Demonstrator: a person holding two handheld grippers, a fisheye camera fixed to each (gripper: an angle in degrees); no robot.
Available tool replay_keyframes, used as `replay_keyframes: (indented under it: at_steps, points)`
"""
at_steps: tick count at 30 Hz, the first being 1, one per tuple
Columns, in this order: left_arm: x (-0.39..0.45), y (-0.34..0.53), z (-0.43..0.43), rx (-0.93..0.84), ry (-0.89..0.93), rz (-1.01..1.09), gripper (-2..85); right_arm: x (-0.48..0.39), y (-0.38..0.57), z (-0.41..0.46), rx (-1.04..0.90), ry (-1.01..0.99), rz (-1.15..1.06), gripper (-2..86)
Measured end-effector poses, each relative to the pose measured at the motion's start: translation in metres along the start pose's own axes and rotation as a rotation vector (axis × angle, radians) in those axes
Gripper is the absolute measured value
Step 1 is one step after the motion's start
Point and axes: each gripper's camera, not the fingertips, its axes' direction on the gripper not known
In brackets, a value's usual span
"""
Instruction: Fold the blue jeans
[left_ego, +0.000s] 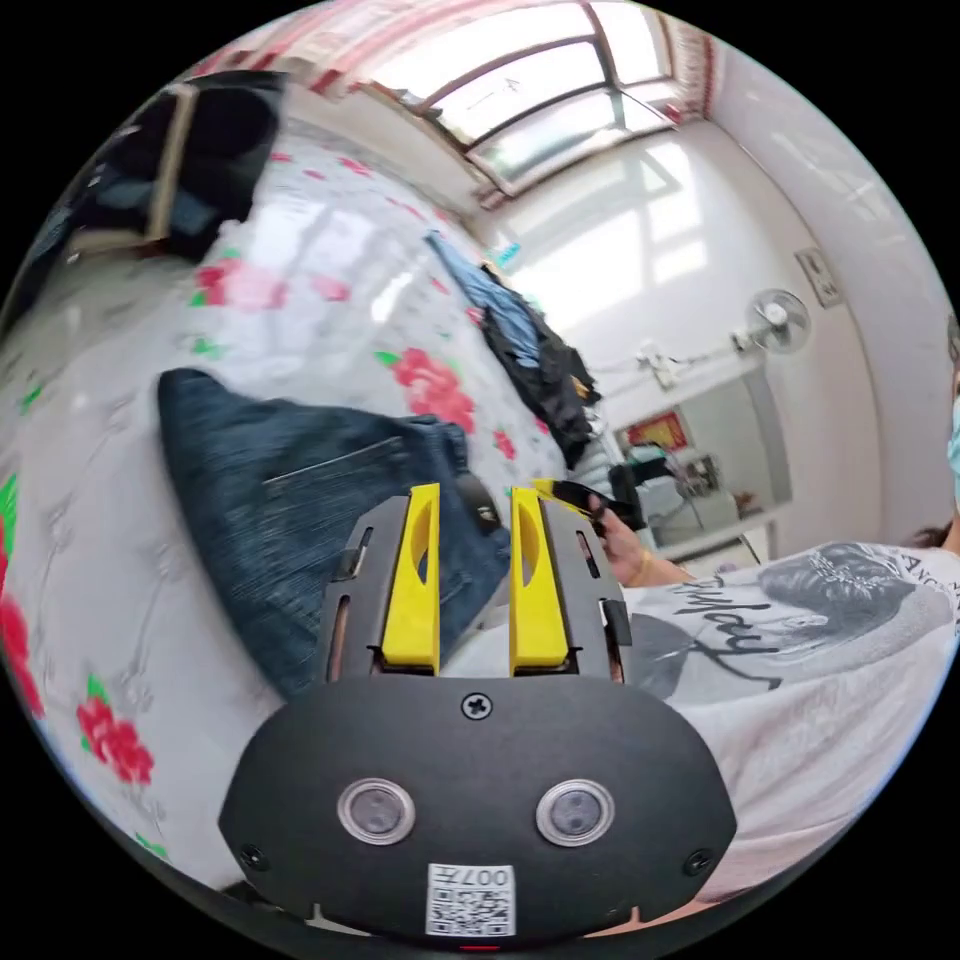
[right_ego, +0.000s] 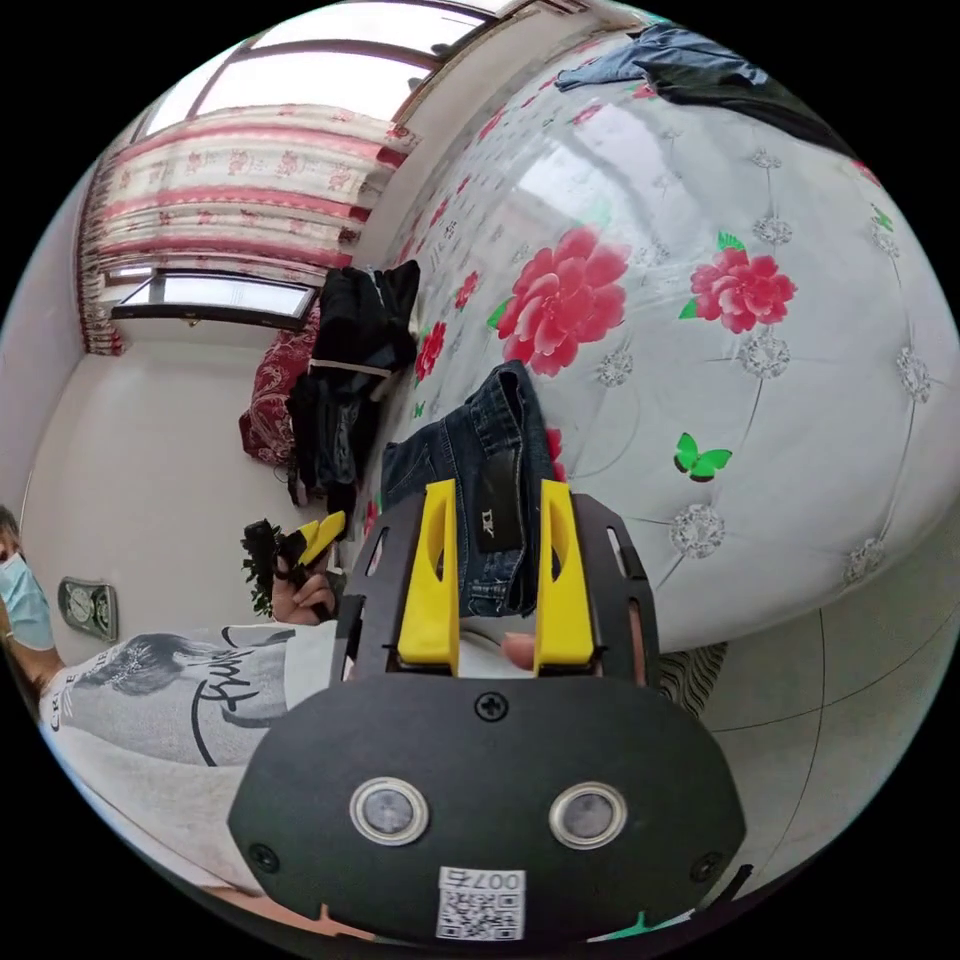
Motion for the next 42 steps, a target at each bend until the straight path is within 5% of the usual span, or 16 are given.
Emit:
replay_keyframes:
  at_steps: [5,11,18,24,30,34,37,42]
  points:
    - [-0.059,0.031,-0.035,0.063,-0.155,-0.260,13.8,0.012,-0.031,0.028,-0.132,0.043,-0.012,10.8]
    - [-0.099,0.027,0.016,-0.057,-0.070,-0.423,15.4,-0.004,-0.060,0.067,-0.300,0.164,-0.083,11.0]
    - [-0.093,-0.006,0.020,-0.072,0.045,-0.364,3.0,-0.040,-0.077,0.064,-0.403,0.143,-0.152,6.6]
    - [-0.049,-0.074,-0.069,0.154,0.126,-0.198,0.0,-0.162,-0.124,0.066,-0.374,-0.160,-0.371,5.4]
    - [-0.006,-0.154,-0.260,0.483,-0.064,0.052,0.2,-0.366,-0.204,0.101,-0.282,-0.386,-0.680,6.1]
    - [-0.006,-0.199,-0.352,0.623,-0.436,0.041,3.3,-0.494,-0.235,0.173,-0.188,-0.334,-0.752,8.0]
    - [-0.036,-0.191,-0.355,0.622,-0.747,-0.168,6.7,-0.517,-0.233,0.227,-0.181,-0.199,-0.739,9.4]
    - [-0.072,-0.116,-0.253,0.519,-0.861,-0.233,6.0,-0.435,-0.179,0.274,-0.298,-0.055,-0.730,9.7]
